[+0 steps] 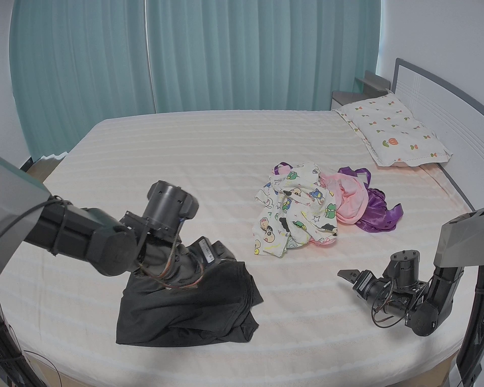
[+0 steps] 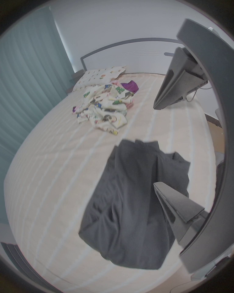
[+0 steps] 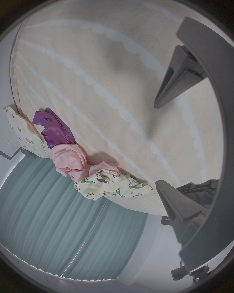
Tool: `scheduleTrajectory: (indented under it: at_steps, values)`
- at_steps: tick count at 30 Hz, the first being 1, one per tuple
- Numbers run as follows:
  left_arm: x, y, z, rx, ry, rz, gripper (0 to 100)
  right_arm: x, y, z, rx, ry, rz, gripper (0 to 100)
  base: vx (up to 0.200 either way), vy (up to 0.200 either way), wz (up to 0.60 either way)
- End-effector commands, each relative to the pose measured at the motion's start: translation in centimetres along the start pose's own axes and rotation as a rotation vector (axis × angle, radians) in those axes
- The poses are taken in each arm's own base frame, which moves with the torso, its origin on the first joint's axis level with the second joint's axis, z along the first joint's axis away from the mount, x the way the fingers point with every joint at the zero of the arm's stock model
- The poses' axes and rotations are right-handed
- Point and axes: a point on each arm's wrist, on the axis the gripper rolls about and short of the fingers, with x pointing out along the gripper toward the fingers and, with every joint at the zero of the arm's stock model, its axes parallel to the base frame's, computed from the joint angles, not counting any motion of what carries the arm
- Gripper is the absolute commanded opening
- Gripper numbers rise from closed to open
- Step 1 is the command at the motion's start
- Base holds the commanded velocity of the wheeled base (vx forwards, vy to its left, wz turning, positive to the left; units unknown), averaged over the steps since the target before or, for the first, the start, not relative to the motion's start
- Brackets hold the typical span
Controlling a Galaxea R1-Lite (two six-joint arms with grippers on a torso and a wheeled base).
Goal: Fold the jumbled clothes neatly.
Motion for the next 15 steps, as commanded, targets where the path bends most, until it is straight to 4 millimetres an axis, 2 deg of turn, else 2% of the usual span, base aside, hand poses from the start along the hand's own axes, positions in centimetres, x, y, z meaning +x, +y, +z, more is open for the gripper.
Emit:
scheduleTrajectory:
  at_steps: [1, 3, 5, 7, 15]
  values:
    - [-4.3, 5.6, 0.2, -0.126, -0.024, 0.006, 100, -0.1, 0.0, -0.1, 0.000, 0.005, -0.001, 100, -0.200, 0.000, 0.00]
    - [-4.7, 7.2, -0.2, -0.152, -0.021, 0.022, 100, -0.1, 0.0, -0.1, 0.000, 0.005, -0.001, 100, -0.200, 0.000, 0.00]
    - [-4.6, 8.9, -0.6, -0.183, -0.028, 0.071, 100, -0.1, 0.0, -0.1, 0.000, 0.005, -0.003, 100, 0.000, 0.000, 0.00]
    - [-4.7, 9.7, -0.4, -0.224, -0.039, 0.084, 100, 0.0, 0.0, -0.1, 0.000, 0.007, -0.002, 100, 0.000, 0.000, 0.00]
    - [-4.9, 11.4, 0.4, -0.313, -0.053, 0.038, 100, -0.1, 0.1, -0.1, -0.003, 0.004, 0.006, 100, 0.000, 0.000, 0.00]
